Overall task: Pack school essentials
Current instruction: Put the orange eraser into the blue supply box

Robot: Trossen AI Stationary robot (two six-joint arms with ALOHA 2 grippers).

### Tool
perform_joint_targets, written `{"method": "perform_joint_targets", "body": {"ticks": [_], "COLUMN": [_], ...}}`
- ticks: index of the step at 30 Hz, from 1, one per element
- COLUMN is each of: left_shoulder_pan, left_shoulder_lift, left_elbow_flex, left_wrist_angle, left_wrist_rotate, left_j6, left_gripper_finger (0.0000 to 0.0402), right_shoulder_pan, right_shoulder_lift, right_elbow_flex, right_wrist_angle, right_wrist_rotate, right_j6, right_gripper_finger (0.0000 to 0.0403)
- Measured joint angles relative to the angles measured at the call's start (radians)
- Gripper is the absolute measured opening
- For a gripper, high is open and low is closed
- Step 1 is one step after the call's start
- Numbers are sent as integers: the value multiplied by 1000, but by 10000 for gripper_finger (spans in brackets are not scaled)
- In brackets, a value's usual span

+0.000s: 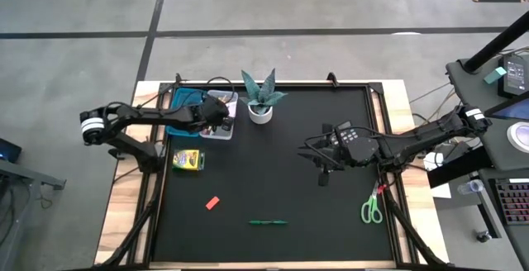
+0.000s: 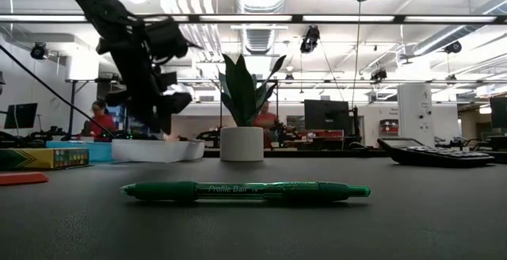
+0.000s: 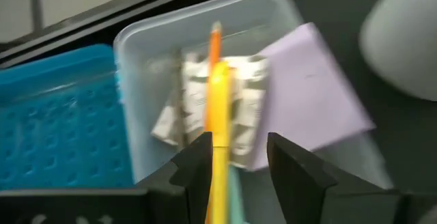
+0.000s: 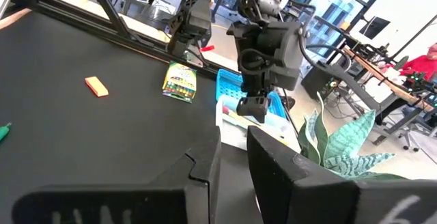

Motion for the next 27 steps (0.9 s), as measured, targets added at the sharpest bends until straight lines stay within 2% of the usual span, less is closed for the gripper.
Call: {"method": "perform_joint_targets", "body": {"ticks": [6, 13, 17, 21, 24, 27], "left_shoulder_pan": [-117, -321, -464, -581, -666, -722], "left_shoulder_lift": [-94, -192, -199, -186, -155, -107], "left_elbow_flex": [8, 9, 9, 30, 68, 122], "left_wrist_angle": [-4, 7, 47, 55, 29, -24], "left_wrist_rotate": [5, 113, 171, 273, 300, 356], "left_j6": [0, -102, -173, -277, -420, -483], "left_gripper_finger": [123, 123, 123, 123, 122, 111], "right_shoulder_pan": [0, 0, 0, 0, 0, 0], "right_shoulder_lift": [0, 0, 0, 0, 0, 0], "right_elbow_flex": [1, 1, 1, 0, 0, -1], "right_wrist_angle": [0, -1, -1, -1, 0, 1], "right_wrist_rotate": [0, 0, 0, 0, 0, 0], "right_j6": [0, 0, 3, 4, 4, 3], "right_gripper_finger": [65, 61, 61, 61, 61, 61]}}
